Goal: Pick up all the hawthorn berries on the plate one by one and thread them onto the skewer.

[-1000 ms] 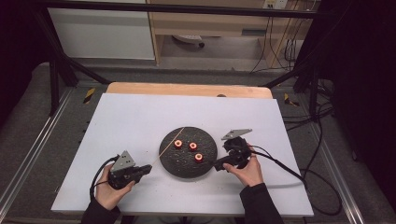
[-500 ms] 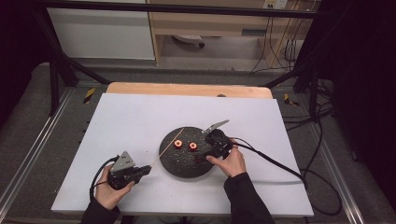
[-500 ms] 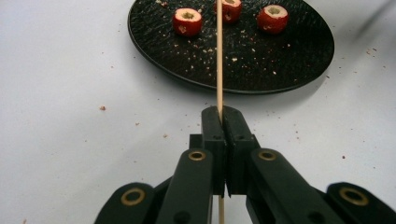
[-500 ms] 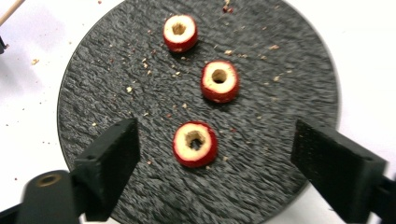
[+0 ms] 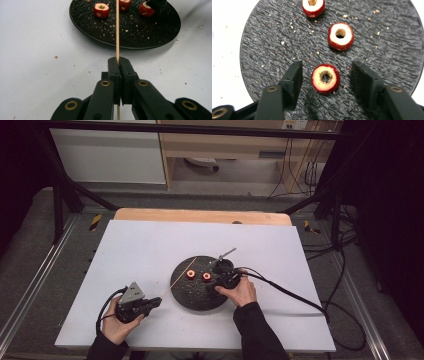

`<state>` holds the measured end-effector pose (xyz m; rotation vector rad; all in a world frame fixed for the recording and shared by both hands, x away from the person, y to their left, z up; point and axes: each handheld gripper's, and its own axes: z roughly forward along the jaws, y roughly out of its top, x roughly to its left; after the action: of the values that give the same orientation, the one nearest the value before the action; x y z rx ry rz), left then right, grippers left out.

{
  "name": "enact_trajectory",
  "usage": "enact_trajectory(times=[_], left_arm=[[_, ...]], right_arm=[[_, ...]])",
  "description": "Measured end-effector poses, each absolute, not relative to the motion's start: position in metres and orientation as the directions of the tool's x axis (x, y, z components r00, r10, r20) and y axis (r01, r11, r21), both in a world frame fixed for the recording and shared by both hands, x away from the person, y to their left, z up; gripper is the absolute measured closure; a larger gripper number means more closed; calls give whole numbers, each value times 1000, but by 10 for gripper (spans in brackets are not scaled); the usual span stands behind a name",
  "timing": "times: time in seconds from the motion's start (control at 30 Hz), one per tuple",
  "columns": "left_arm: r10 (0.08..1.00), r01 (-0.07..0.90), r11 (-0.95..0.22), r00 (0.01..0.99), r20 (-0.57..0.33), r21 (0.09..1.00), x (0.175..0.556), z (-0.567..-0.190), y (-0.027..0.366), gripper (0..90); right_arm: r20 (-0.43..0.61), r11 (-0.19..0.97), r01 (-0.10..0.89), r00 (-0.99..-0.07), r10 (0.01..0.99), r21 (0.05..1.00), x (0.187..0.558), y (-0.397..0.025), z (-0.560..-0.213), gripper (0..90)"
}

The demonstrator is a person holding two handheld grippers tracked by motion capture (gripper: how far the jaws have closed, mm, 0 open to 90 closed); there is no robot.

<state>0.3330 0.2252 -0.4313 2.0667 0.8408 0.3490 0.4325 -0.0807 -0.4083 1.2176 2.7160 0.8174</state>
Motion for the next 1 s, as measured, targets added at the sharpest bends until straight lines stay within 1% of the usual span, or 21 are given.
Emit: enact_trajectory(times=[0.27, 0.47, 1.0], left_arm=[[675, 439, -411, 735, -56, 799, 333, -431, 225, 884], [675, 438, -412, 736, -55, 799, 333, -431, 225, 885], [674, 438, -415, 737, -54, 798, 333, -431, 225, 885]], right_arm=[[186, 535, 711, -664, 724, 456, 435, -79, -411, 551], [199, 529, 727, -652, 732, 438, 436, -79, -412, 597], [218, 524, 749, -636, 740, 406, 439, -79, -413, 605]])
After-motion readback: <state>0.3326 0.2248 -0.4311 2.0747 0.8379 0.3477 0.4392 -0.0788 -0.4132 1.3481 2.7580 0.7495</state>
